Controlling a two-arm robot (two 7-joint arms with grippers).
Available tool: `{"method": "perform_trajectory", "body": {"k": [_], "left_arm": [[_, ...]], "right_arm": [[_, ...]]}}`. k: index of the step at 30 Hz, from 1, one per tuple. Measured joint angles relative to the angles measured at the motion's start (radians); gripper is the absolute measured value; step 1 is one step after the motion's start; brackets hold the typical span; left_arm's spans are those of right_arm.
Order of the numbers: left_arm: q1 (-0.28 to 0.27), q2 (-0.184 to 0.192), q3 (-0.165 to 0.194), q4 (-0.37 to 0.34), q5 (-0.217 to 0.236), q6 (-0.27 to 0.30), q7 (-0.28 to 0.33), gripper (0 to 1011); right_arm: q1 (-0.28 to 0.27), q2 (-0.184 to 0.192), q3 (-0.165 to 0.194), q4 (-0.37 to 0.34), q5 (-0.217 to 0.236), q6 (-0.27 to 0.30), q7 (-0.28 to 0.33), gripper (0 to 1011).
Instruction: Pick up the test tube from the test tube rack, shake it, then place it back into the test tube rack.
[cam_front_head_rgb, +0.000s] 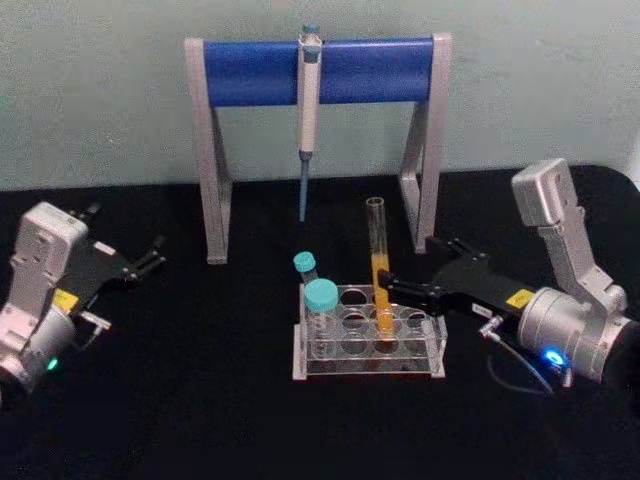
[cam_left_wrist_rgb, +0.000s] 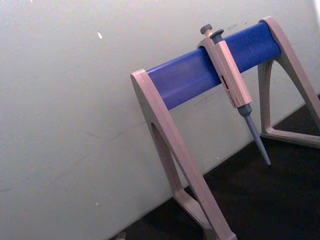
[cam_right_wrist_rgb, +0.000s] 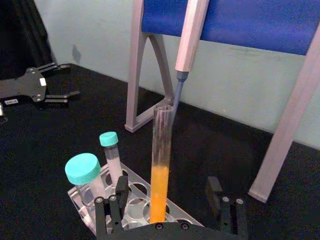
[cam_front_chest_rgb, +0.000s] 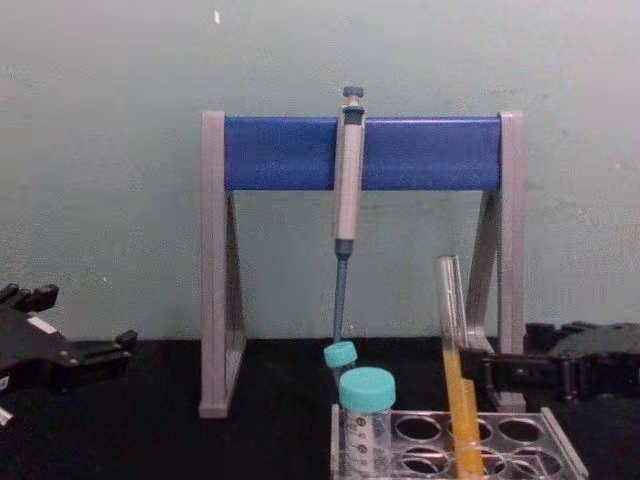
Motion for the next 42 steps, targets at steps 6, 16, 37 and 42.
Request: {"method": "perform_trajectory", "body": {"k": [6, 16, 37, 42], "left_arm": [[0.000, 0.000, 0.000, 0.000, 0.000, 0.000, 0.000, 1001], [0.000, 0.000, 0.000, 0.000, 0.000, 0.000, 0.000, 1001], [0.000, 0.000, 0.000, 0.000, 0.000, 0.000, 0.000, 1001], [0.000, 0.000, 0.000, 0.000, 0.000, 0.000, 0.000, 1002]], "right_arm": [[0.021, -0.025, -0.017, 0.029, -0.014, -0.004, 0.003, 1000], [0.054, -0.059, -0.039, 0.079, -0.034, -0.016, 0.014, 1000], [0.103, -0.107, -0.055, 0.160, -0.059, -0.019, 0.024, 1000], [0.114, -0.116, -0.058, 0.174, -0.065, -0.022, 0.027, 1000]]}}
